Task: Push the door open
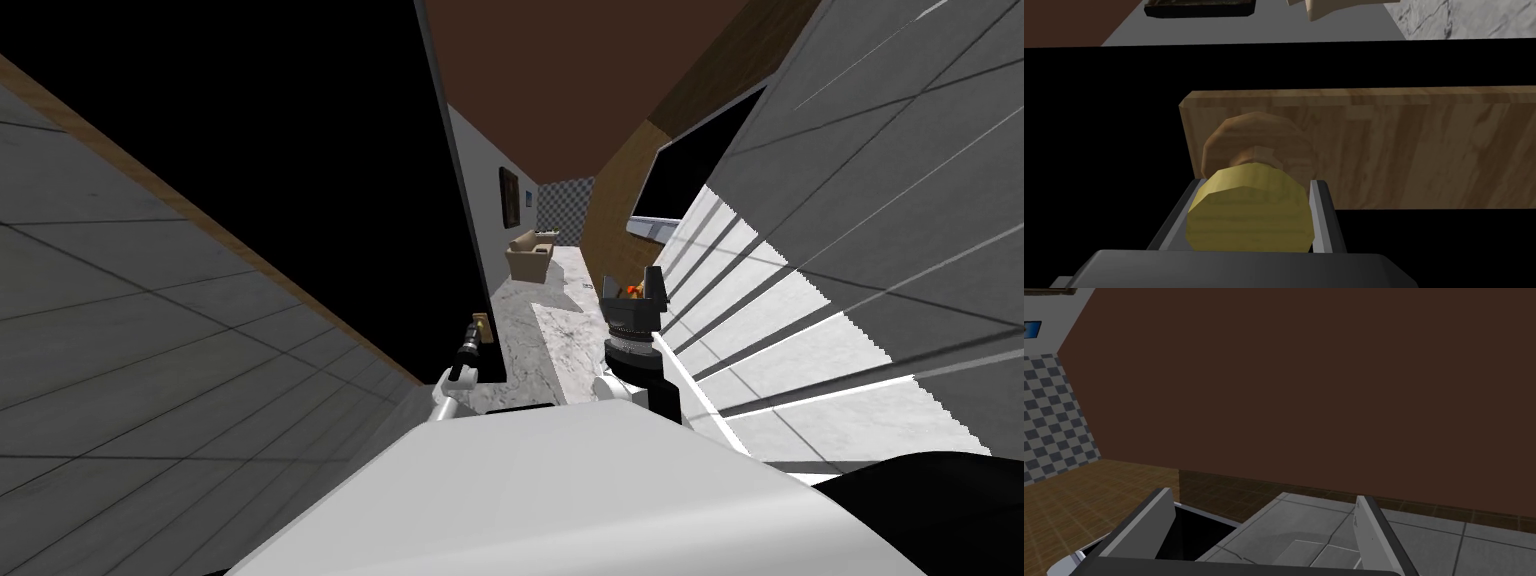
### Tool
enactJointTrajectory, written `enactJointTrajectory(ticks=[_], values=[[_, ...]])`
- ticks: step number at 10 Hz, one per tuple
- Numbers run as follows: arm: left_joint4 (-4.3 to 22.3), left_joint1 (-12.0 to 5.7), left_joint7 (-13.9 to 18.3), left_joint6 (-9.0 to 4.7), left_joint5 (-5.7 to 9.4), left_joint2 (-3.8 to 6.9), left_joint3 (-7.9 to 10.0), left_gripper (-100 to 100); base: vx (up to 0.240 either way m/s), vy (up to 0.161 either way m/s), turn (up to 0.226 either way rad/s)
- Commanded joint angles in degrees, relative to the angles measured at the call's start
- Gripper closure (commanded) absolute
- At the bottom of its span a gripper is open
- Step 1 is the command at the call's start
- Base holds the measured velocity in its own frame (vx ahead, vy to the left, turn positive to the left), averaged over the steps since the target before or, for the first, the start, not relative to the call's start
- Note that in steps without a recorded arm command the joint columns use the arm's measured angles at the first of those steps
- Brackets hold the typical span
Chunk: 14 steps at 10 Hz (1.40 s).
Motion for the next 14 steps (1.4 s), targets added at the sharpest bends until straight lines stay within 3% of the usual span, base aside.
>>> enactJointTrajectory(ticks=[1, 7, 8, 14], values=[[-0.9, 0.01, -0.3, 0.74, 0.15, 0.12, 1.72, 100, 0.138, -0.132, 0.095], [1.0, -1.4, -1.3, 0.74, 0.46, -1.12, 5.8, 100, 0.159, -0.136, 0.073], [0.8, -1.14, -1.3, 0.93, 0.43, -0.93, 5.56, 100, 0.067, -0.033, 0.025], [1.3, -1.56, -1.8, 0.76, 0.91, 0.43, 8.74, 100, 0.153, -0.061, 0.042]])
